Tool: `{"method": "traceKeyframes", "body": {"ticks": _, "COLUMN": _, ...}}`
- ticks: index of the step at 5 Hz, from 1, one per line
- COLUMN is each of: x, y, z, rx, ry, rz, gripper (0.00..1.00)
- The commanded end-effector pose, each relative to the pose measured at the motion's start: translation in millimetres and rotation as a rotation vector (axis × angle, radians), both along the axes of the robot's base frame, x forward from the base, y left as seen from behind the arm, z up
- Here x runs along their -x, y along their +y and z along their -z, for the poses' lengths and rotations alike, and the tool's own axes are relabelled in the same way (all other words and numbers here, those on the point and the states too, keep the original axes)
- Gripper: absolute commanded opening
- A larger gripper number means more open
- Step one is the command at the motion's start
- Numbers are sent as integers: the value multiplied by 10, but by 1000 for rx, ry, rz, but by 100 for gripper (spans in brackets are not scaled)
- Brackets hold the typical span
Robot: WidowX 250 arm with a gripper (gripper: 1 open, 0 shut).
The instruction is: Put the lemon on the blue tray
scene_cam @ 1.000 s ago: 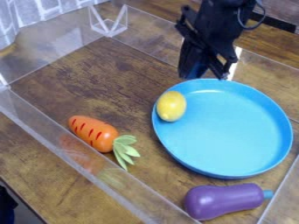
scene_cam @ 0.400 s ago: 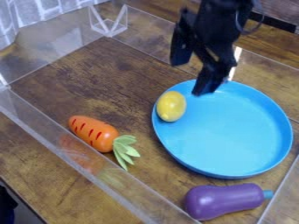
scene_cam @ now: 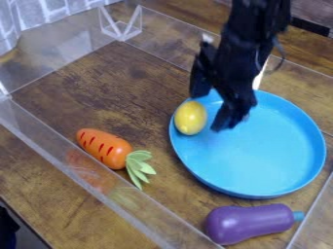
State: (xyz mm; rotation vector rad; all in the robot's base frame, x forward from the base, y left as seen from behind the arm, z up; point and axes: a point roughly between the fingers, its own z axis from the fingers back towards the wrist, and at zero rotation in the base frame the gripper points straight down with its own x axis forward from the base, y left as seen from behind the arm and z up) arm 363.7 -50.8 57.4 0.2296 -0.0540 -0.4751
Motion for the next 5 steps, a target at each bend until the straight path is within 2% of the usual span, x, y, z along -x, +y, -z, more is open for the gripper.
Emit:
{"method": "traceKeyframes", "body": {"ticks": 1, "x": -53, "y": 41, "z": 6, "rx": 5, "ry": -31, "rz": -14, "gripper": 100}}
{"method": "traceKeyframes", "body": {"ticks": 2, "x": -59, "y": 51, "z": 117, "rx": 2, "ry": -21, "rz": -20, "gripper": 100}}
{"method": "traceKeyframes", "body": {"ticks": 3, "x": -71, "y": 55, "z": 169, "rx": 1, "ry": -14, "rz": -31, "gripper": 0}}
{"method": "traceKeyframes", "body": {"ticks": 5, "x": -74, "y": 27, "z": 87, "rx": -8, "ry": -17, "rz": -16, "gripper": 0}}
